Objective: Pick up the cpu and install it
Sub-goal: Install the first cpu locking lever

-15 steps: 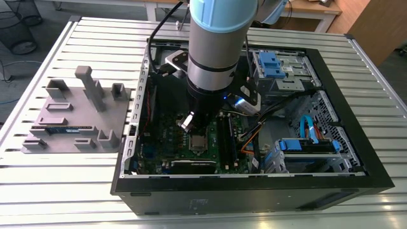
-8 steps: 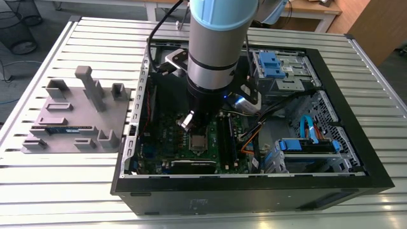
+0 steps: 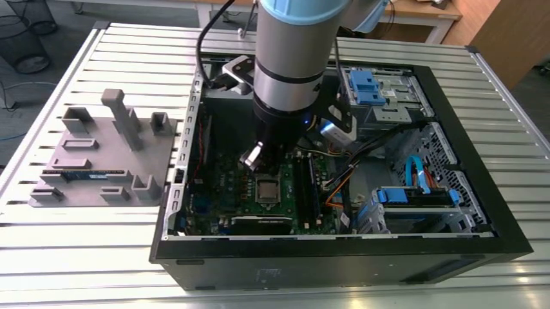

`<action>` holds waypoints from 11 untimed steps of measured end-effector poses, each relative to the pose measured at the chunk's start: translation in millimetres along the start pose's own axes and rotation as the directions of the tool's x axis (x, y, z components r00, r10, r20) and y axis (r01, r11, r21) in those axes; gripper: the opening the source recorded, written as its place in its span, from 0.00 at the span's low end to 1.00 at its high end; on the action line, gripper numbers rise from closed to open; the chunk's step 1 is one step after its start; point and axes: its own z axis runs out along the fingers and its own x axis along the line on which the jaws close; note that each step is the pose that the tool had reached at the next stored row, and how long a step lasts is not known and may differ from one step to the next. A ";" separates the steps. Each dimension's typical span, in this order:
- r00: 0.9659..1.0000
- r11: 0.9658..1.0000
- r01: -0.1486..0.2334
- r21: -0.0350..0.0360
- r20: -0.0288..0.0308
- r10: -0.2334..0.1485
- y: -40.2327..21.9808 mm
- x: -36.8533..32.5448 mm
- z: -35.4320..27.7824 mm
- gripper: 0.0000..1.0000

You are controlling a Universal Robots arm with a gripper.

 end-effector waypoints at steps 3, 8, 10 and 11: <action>1.000 1.000 0.000 -0.006 0.007 0.000 0.1 0.0 -3.1 0.11; 0.999 0.999 0.002 -0.036 0.042 0.000 0.1 0.0 -4.1 0.11; 0.999 0.999 0.003 -0.044 0.051 0.000 0.1 0.0 -4.4 0.11; 0.999 0.999 0.003 -0.046 0.053 0.000 0.0 -0.1 -4.7 0.11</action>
